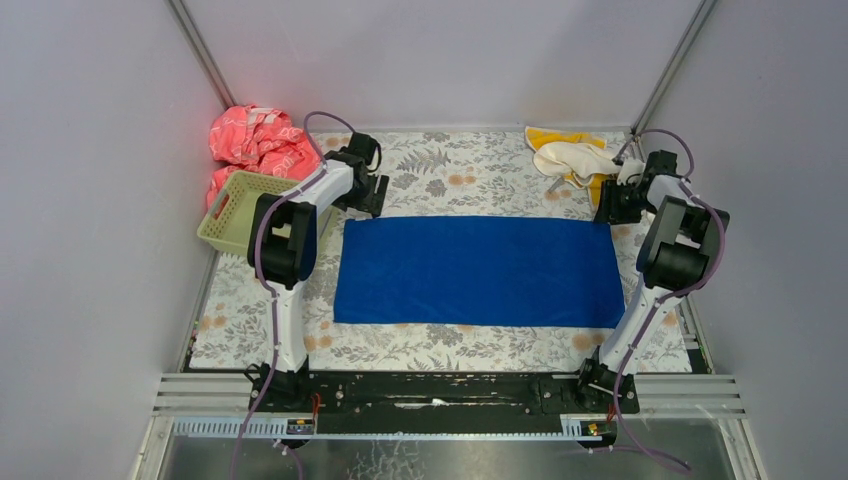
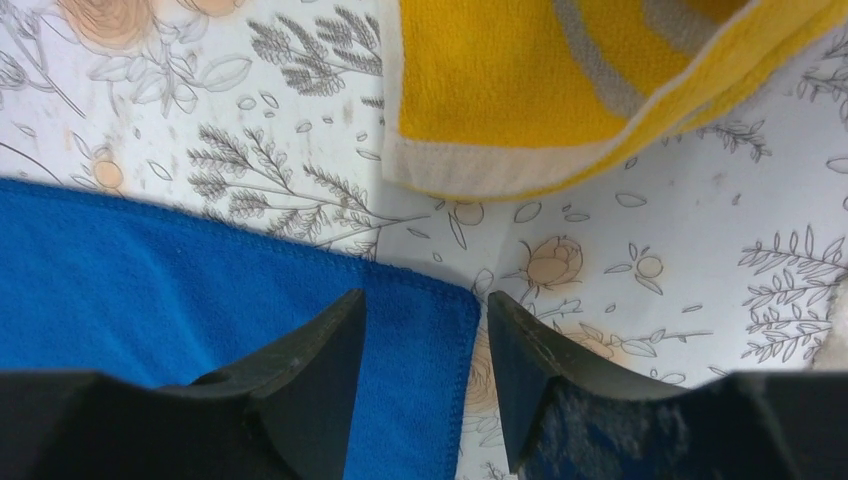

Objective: Roll the towels
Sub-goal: Fold the towel at the center of the board.

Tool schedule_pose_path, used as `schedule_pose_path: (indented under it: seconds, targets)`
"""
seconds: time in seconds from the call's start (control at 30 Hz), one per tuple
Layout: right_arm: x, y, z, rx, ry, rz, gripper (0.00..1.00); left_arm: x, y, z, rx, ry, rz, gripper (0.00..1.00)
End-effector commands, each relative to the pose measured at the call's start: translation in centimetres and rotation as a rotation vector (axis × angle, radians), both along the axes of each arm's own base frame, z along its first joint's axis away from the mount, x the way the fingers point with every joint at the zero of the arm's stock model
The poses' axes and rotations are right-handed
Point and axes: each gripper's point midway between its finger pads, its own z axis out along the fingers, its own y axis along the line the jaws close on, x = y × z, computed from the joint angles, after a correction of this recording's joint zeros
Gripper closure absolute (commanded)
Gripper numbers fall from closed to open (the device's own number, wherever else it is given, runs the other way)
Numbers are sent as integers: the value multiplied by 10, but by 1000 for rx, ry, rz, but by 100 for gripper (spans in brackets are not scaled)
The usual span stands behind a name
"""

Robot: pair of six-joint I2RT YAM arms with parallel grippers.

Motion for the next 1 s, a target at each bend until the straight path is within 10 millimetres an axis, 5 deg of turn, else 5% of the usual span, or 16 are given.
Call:
schedule_pose_path:
  seconds: [0.0, 0.47, 0.97]
  targets:
    - [-4, 6, -6, 12, 25, 58, 45, 8, 6, 14, 5, -41, -18, 26]
    - [-32, -8, -28, -187, 147, 85, 55, 7, 7, 13, 10, -37, -29, 26]
    - [-34, -44, -29, -375, 172, 23, 77, 12, -1, 11, -44, -19, -46, 27]
